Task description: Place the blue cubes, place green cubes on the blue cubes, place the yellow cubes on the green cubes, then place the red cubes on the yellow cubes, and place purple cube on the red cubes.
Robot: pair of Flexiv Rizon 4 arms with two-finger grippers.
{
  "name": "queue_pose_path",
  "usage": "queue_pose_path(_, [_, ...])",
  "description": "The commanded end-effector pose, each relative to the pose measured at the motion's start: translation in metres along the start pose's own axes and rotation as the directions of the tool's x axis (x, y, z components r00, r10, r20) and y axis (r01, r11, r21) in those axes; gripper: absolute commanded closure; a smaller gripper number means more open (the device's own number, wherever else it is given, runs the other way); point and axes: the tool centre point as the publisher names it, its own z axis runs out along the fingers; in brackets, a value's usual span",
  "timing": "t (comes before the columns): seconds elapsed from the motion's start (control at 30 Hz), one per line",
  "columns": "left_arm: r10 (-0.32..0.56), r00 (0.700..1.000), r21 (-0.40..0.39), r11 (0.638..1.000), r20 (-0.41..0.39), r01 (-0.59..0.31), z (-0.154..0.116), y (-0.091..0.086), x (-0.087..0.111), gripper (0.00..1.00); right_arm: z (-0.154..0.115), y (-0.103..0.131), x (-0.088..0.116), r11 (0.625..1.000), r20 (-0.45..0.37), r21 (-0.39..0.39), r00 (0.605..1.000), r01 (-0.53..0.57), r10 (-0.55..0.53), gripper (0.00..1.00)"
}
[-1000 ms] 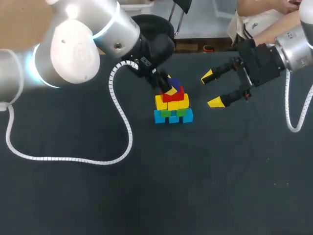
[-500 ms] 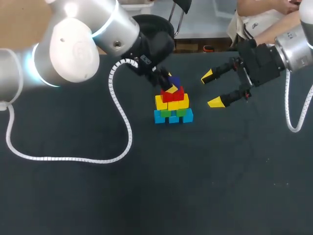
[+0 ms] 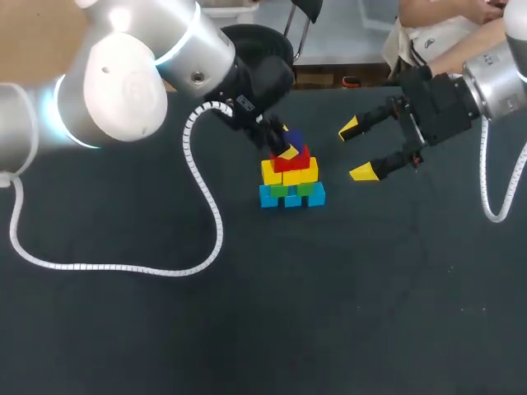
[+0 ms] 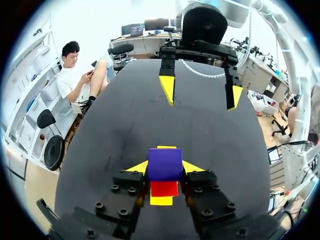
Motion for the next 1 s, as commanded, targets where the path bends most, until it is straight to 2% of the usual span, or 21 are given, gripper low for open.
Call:
queue_pose_path(0.03, [0.0,1.0,0.0,1.0,-0.004,0.0,0.001,0.001,0.0,1.0,0.0,0.0,0.0,1.0,0.001,0.001,1.0,0.001,-0.001,0.0])
queue_pose_path(0.33, [-0.011,1.0,0.002,1.0,-0.009,0.011,0.003,0.002,0.003,1.0,0.0,0.0,0.0,1.0,0.001,0.001,1.0,0.001,-0.001,0.0])
queue_pose_path(0.37, [-0.015,1.0,0.0,1.0,-0.008,0.015,0.003,0.002,0.003,0.85,0.0,0.0,0.0,1.0,0.001,0.001,1.0,0.001,-0.001,0.0])
queue_pose_path(0.4, [-0.017,1.0,-0.001,1.0,-0.008,0.017,0.003,0.002,0.003,0.64,0.0,0.0,0.0,1.0,0.001,0.001,1.0,0.001,-0.001,0.0])
queue_pose_path(0.47, [-0.021,1.0,-0.001,1.0,-0.006,0.021,0.003,0.002,0.003,0.53,0.0,0.0,0.0,1.0,0.001,0.001,1.0,0.001,-0.001,0.0])
queue_pose_path(0.53, [-0.021,1.0,-0.002,1.0,-0.005,0.021,0.003,0.001,0.003,0.54,0.0,0.0,0.0,1.0,0.001,0.001,1.0,0.001,-0.001,0.0])
queue_pose_path(0.57, [-0.021,1.0,-0.002,1.0,-0.004,0.021,0.003,0.001,0.003,0.51,0.0,0.0,0.0,1.0,0.001,0.001,1.0,0.001,-0.001,0.0])
queue_pose_path(0.6, [-0.02,1.0,-0.002,1.0,-0.004,0.02,0.003,0.001,0.003,0.42,0.0,0.0,0.0,1.0,0.001,0.001,1.0,0.001,-0.001,0.0])
queue_pose_path(0.63, [-0.021,1.0,-0.003,1.0,-0.003,0.021,0.003,0.001,0.003,0.23,0.0,0.0,0.0,1.0,0.001,0.001,1.0,0.001,-0.001,0.0])
queue_pose_path(0.67, [-0.023,1.0,-0.002,1.0,-0.002,0.023,0.003,0.001,0.003,0.13,0.0,0.0,0.0,1.0,0.001,0.001,1.0,0.001,-0.001,0.0])
queue_pose_path(0.77, [-0.029,1.0,-0.004,1.0,0.005,0.029,0.002,0.001,0.002,0.0,0.0,0.0,0.0,1.0,0.001,0.001,1.0,0.001,-0.001,0.0])
queue_pose_path(0.87, [-0.027,0.998,-0.003,1.0,0.049,0.027,-0.004,0.001,0.0,0.0,0.0,0.0,0.0,1.0,0.001,0.001,1.0,0.001,-0.001,0.0])
queue_pose_path(0.97, [0.017,0.985,0.038,0.999,0.17,-0.024,-0.013,-0.003,-0.006,0.0,0.0,0.0,0.0,1.0,0.001,0.001,1.0,0.001,-0.001,0.0])
queue_pose_path(1.0, [0.022,0.983,0.059,0.998,0.181,-0.033,-0.014,-0.004,-0.008,0.0,0.0,0.0,0.0,1.0,0.001,0.001,1.0,0.001,-0.001,0.0])
